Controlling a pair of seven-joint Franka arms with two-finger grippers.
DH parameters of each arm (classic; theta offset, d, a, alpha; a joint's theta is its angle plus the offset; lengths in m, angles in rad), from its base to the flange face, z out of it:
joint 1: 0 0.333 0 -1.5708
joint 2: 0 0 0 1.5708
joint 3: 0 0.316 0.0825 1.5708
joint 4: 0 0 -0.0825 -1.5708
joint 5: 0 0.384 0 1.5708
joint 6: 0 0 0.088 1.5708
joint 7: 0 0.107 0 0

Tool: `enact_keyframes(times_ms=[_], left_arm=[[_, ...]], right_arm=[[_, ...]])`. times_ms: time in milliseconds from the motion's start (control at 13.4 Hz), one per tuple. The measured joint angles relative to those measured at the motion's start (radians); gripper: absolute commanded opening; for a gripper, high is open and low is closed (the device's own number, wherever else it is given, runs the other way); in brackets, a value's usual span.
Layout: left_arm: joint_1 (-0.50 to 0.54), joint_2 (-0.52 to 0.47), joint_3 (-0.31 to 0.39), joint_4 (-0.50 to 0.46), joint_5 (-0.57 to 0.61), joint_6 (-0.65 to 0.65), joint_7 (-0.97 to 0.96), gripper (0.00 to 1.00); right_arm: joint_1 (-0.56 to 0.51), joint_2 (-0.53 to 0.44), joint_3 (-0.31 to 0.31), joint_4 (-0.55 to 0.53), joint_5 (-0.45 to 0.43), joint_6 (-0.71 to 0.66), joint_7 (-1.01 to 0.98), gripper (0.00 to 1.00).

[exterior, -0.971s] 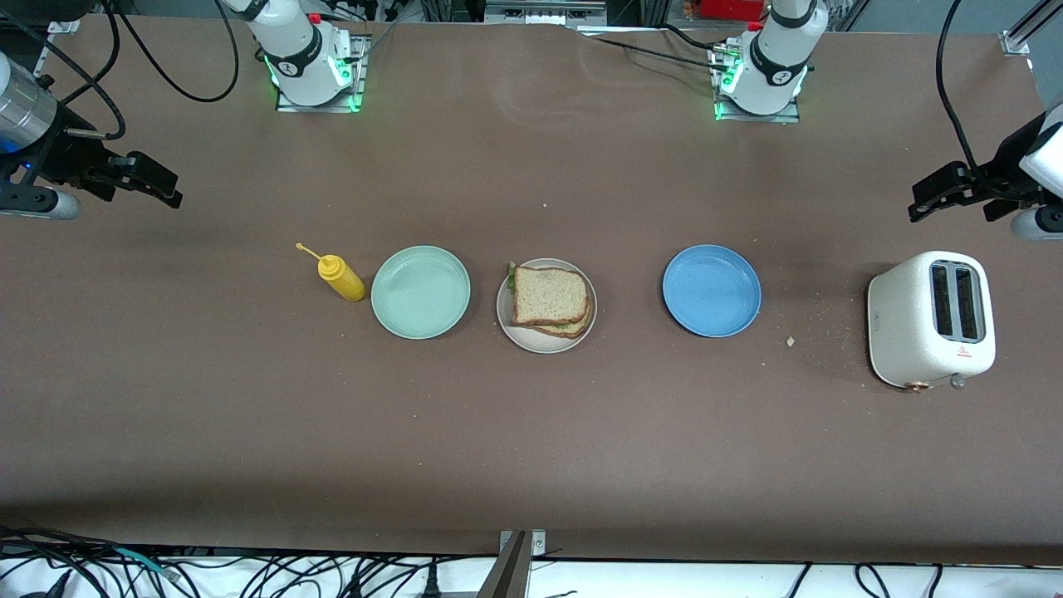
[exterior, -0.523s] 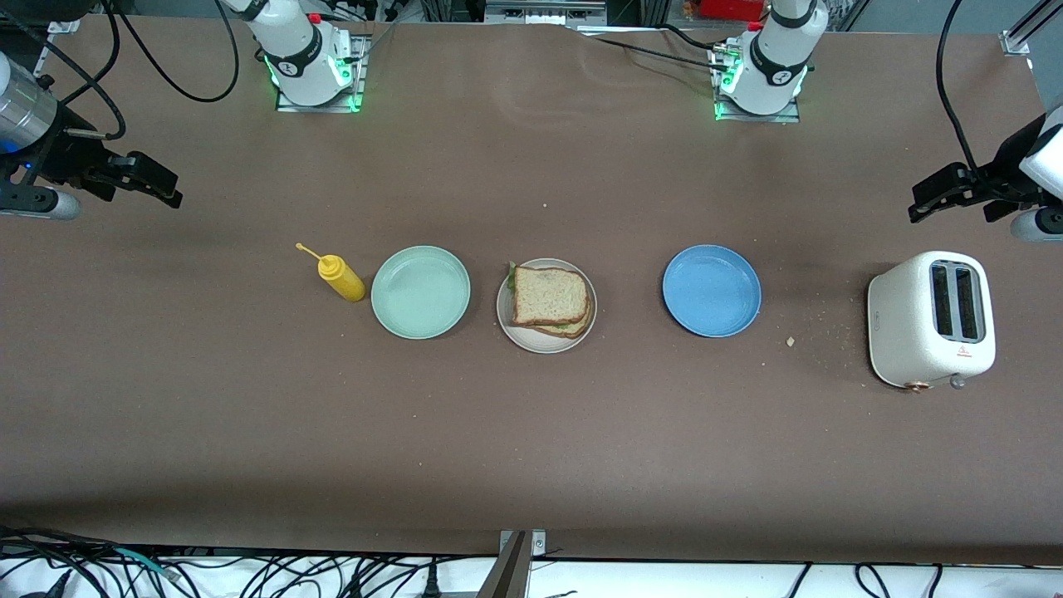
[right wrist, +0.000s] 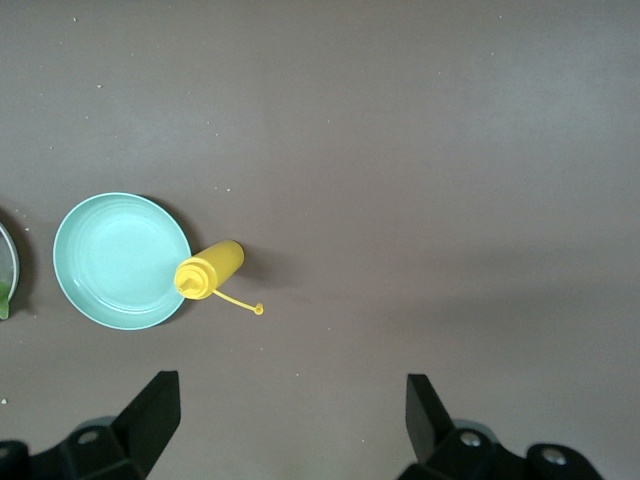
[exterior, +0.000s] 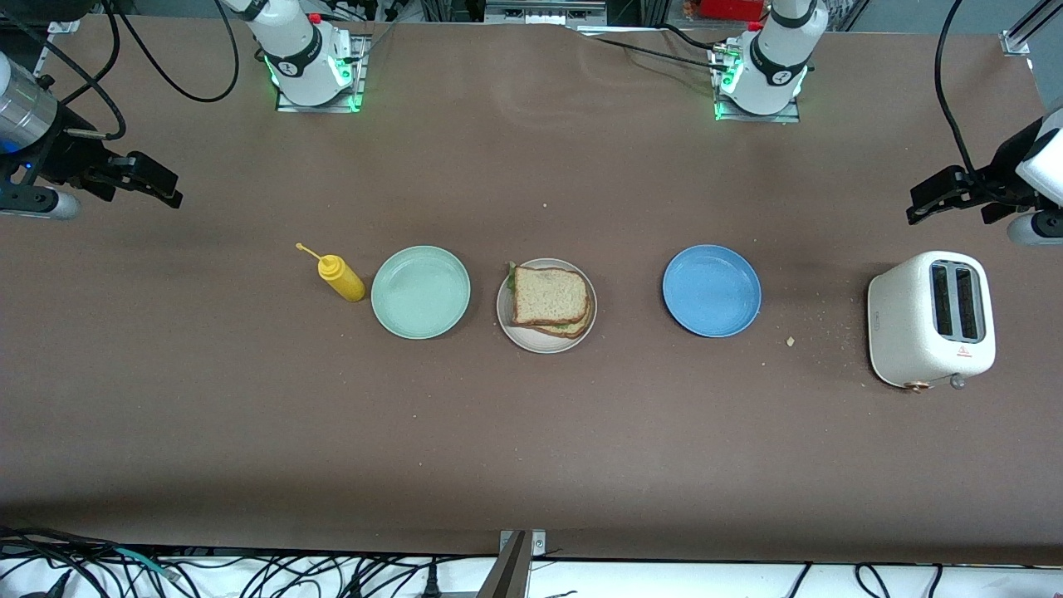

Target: Make sandwich in beige plate with both arms

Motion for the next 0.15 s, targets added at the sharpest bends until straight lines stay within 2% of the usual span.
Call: enact_keyframes(times_ms=[149], left_arm=[[0.0,0.001,0.0,0.0,0.0,0.0,0.0,1.0]], right_arm=[[0.0,0.0,0.0,0.0,0.0,0.0,0.0,1.0]])
